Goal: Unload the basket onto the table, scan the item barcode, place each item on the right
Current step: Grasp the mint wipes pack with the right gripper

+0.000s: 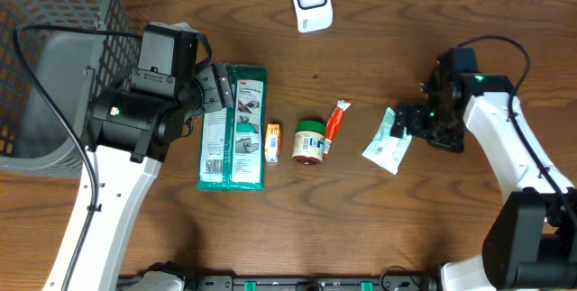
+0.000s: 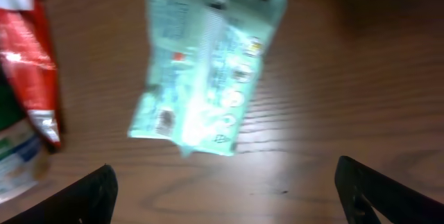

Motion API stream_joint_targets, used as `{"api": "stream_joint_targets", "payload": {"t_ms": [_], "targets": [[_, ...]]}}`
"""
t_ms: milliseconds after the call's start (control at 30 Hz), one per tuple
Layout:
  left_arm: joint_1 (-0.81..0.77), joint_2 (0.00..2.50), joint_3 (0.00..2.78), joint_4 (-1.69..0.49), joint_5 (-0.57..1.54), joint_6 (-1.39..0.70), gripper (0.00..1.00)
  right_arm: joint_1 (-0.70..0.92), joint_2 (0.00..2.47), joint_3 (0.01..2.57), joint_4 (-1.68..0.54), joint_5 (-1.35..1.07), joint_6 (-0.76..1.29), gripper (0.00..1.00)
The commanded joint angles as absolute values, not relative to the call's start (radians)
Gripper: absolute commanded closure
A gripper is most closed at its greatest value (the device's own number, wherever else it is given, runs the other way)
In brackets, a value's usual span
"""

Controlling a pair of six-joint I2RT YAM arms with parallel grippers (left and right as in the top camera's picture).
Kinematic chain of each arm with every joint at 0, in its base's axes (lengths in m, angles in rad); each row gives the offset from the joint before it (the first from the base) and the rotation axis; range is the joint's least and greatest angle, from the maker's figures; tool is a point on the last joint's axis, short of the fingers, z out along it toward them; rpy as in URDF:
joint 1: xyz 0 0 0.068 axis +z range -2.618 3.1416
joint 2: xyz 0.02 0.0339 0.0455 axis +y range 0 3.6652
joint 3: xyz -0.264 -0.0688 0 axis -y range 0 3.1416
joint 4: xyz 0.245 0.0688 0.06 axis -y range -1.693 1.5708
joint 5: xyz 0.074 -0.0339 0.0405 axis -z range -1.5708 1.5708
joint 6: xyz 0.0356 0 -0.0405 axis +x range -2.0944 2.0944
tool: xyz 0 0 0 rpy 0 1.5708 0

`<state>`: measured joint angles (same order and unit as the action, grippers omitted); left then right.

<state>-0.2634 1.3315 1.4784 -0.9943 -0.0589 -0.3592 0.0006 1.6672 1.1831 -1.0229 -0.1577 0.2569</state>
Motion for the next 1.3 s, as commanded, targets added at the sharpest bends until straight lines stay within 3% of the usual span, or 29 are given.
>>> {"api": "stream_joint_targets", "payload": {"t_ms": [0, 333, 533, 833, 1267], "targets": [[-0.258, 1.335, 1.494, -0.997, -0.072, -0.349, 0.14, -0.027, 1.671, 1.124, -0.989, -0.163, 0.253, 0.09], [-0.258, 1.336, 1.494, -0.997, -0.072, -0.349, 0.14, -0.025, 1.671, 0.959, -0.761, -0.189, 0.266, 0.31], [-0.258, 1.335, 1.494, -0.997, -0.072, -0.349, 0.14, -0.025, 1.671, 0.879, -0.604, -0.197, 0.285, 0.32], [-0.258, 1.335, 1.494, -0.997, -0.072, -0.349, 0.14, -0.026, 1.668, 0.891, -0.575, -0.327, 0.299, 0.29], [-0.258, 1.336, 1.494, -0.997, -0.072, -0.349, 0.14, -0.027, 1.669, 0.891, -0.532, -0.278, 0.303, 0.32]]}}
